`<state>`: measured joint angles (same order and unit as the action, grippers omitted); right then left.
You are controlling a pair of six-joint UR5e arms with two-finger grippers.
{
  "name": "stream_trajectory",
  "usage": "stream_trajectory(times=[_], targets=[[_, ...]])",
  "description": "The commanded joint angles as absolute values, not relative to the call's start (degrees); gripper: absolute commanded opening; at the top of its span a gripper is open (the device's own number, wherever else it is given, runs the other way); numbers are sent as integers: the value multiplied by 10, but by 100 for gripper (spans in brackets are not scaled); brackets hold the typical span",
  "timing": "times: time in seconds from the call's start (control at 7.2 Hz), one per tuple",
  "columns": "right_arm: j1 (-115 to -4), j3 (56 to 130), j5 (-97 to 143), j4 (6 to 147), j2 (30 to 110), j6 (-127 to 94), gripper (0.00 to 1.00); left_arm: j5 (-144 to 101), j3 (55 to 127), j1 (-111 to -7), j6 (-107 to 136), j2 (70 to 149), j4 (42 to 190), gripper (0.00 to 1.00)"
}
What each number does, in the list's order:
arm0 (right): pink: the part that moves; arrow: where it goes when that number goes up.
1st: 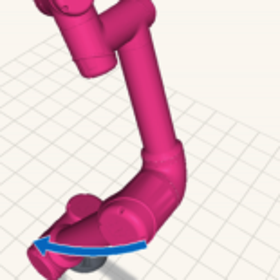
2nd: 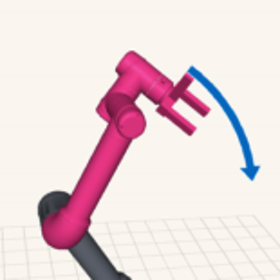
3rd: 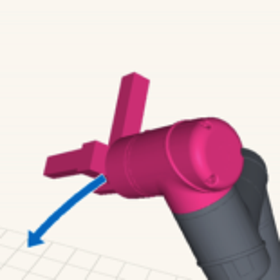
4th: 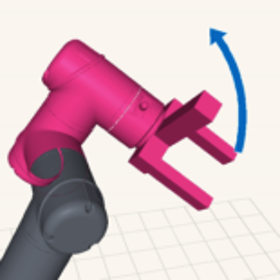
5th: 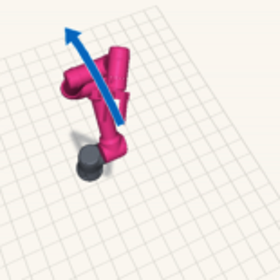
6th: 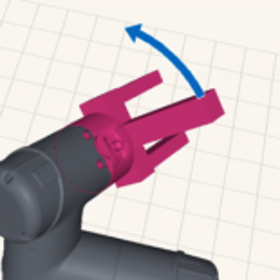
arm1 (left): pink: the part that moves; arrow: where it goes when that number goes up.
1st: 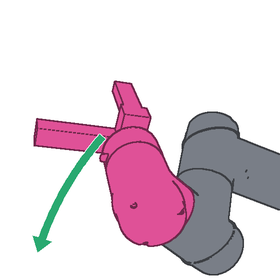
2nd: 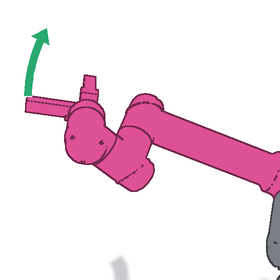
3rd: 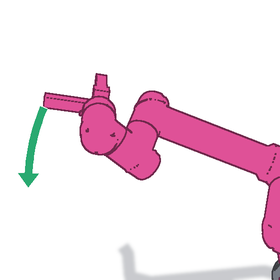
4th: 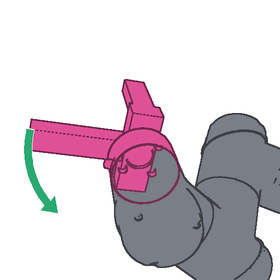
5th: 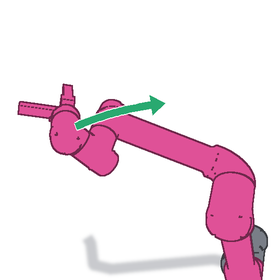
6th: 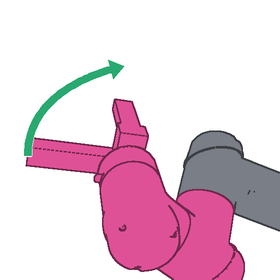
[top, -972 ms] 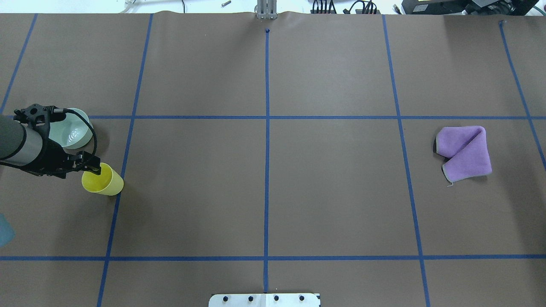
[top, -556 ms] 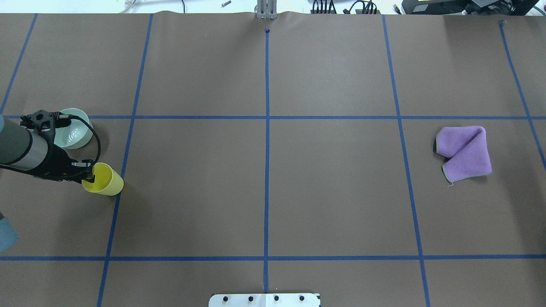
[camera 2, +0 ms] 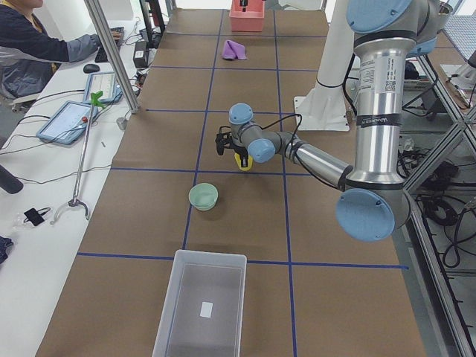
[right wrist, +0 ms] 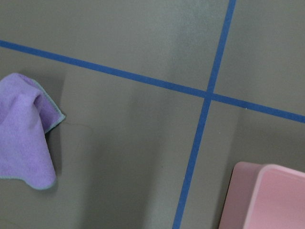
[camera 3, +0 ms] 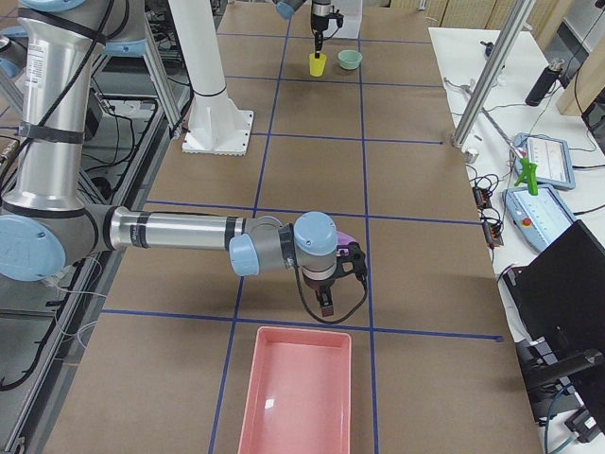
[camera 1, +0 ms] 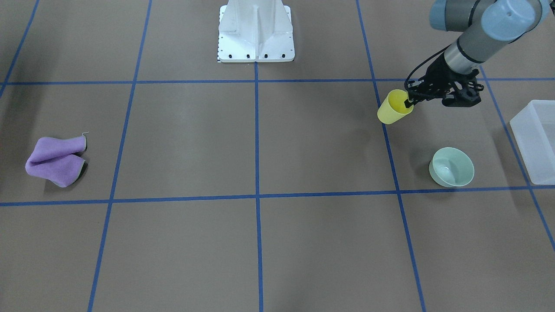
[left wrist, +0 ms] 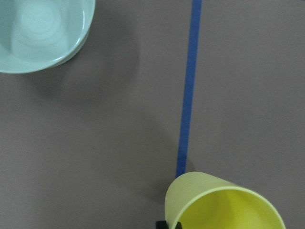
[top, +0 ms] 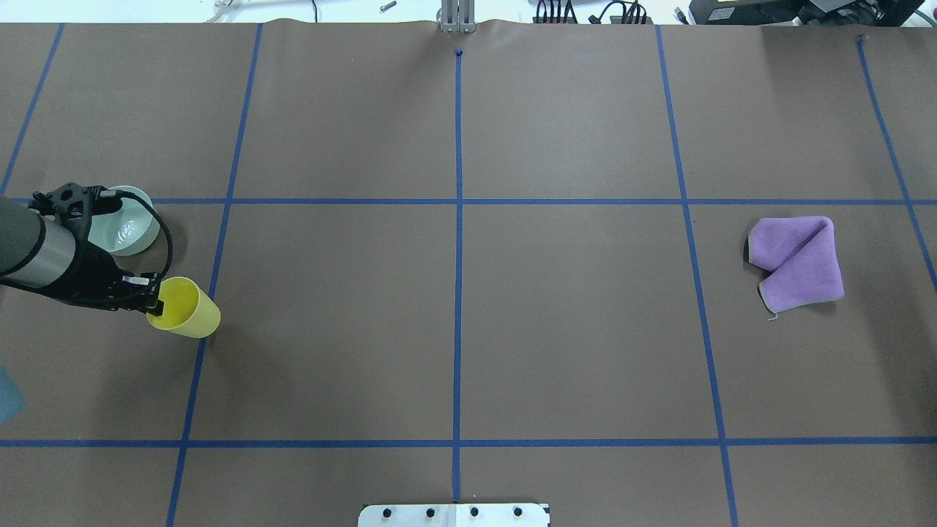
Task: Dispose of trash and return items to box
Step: 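Reach the left gripper down to the yellow cup and grasp its rim, then lift the yellow cup over the clear bin while right gripper nears the cloth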
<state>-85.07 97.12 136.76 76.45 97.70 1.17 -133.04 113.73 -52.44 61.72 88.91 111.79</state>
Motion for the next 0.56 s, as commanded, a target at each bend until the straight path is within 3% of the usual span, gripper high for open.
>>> stream_trajectory(times=[0.0, 0.42], targets=[[-817, 954, 1367, 746, 943, -52, 100, -1379, 1145, -631, 527, 881, 1114, 0], [-758, 950, 1363, 653, 941, -179, 100, -1382, 1071, -794, 196, 817, 1087, 0]])
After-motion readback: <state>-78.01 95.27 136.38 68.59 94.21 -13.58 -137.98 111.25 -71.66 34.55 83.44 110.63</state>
